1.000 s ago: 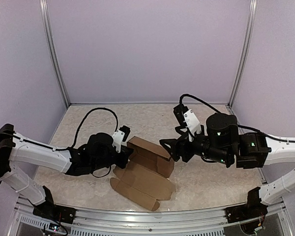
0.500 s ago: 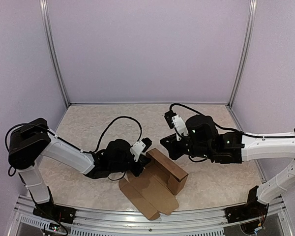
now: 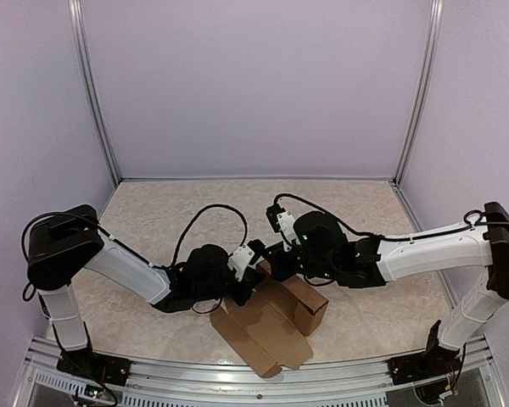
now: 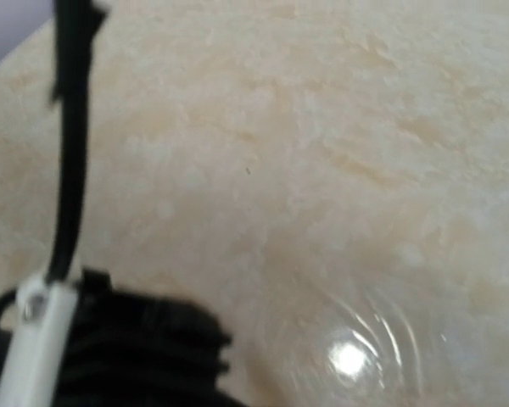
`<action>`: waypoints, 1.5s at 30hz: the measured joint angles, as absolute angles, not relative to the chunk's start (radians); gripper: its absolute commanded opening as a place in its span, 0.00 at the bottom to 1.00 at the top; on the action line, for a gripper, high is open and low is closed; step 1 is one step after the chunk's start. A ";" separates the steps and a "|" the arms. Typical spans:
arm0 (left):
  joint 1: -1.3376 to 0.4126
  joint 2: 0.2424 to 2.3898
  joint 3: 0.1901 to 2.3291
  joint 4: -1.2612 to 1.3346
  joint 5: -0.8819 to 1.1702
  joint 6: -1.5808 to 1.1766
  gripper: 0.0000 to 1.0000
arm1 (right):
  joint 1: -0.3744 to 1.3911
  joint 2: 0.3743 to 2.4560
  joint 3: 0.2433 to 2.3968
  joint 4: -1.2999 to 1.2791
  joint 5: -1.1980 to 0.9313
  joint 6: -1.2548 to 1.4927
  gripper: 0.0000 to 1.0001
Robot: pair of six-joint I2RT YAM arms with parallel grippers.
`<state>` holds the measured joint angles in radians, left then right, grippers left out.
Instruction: Fold the paper box
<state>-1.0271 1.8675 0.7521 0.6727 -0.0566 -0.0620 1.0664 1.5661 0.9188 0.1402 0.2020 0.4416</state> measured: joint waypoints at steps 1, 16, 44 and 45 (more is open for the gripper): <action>-1.029 1.868 0.747 0.686 -0.060 -0.062 0.05 | 1.066 1.571 0.918 0.154 0.202 0.445 0.00; -1.037 1.926 0.689 0.831 -0.088 -0.125 0.16 | 1.065 1.691 0.805 0.429 0.175 0.496 0.00; -1.050 2.046 0.730 0.923 -0.165 -0.154 0.14 | 1.077 1.729 0.786 0.531 0.152 0.553 0.00; -1.050 2.048 0.732 0.924 -0.165 -0.154 0.13 | 1.077 1.730 0.786 0.532 0.151 0.553 0.00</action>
<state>-1.0500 2.0483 0.7322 0.9241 -0.1654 -0.1535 1.0775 1.7302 0.7860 0.5323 0.1509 0.5533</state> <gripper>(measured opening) 0.161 0.003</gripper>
